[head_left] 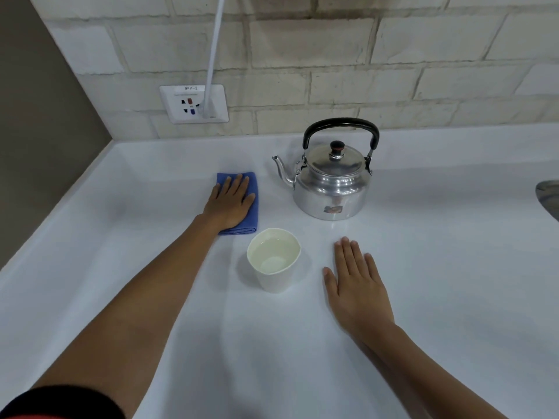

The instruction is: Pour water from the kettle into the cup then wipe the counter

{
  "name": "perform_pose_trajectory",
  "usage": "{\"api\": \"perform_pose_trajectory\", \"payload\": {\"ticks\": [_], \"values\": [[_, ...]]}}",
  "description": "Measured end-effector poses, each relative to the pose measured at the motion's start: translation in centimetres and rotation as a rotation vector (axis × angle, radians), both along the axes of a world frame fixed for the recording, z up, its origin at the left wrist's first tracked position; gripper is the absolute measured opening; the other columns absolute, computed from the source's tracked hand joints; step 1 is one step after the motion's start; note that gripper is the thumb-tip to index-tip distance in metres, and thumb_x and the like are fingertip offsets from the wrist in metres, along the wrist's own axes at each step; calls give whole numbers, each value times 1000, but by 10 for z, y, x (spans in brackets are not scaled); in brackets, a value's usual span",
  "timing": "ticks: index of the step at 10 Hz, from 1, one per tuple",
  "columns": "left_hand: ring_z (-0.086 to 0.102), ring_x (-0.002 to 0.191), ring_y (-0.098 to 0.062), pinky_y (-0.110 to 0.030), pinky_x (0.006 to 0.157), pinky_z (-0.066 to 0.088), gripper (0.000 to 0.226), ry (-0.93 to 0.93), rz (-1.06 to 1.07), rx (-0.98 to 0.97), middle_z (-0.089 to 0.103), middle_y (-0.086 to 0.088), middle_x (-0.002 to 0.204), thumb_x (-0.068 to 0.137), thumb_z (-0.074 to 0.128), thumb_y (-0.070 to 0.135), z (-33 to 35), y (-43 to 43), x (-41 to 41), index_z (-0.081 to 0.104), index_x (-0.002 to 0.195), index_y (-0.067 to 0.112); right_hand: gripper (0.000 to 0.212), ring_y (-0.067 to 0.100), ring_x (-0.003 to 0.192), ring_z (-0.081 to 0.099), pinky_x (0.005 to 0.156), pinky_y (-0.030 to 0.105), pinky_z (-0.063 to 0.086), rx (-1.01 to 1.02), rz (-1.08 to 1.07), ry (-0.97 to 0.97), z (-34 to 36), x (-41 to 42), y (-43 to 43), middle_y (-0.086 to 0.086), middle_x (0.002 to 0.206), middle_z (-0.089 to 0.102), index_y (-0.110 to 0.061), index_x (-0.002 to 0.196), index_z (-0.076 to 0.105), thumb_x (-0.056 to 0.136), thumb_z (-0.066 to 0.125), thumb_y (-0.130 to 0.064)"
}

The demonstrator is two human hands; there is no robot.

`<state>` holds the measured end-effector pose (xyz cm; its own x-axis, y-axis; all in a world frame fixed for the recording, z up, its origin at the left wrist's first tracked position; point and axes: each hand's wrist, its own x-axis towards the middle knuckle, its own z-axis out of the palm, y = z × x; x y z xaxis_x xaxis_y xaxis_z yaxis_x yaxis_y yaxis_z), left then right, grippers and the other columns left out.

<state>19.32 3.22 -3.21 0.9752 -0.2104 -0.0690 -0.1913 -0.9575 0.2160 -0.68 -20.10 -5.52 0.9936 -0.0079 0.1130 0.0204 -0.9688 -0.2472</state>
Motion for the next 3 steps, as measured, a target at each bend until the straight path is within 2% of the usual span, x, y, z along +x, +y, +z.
{"api": "perform_pose_trajectory", "payload": {"ticks": [3], "values": [[2,143,-22,-43,116,0,56,-162,65,-92,0,-5,156,96,18,39,2,21,-49,0,144,15,59,15,144,-8,118,34,-6,12,10,39,2,-2,-3,4,158,-3,-12,145,-3,96,12,-41]]}}
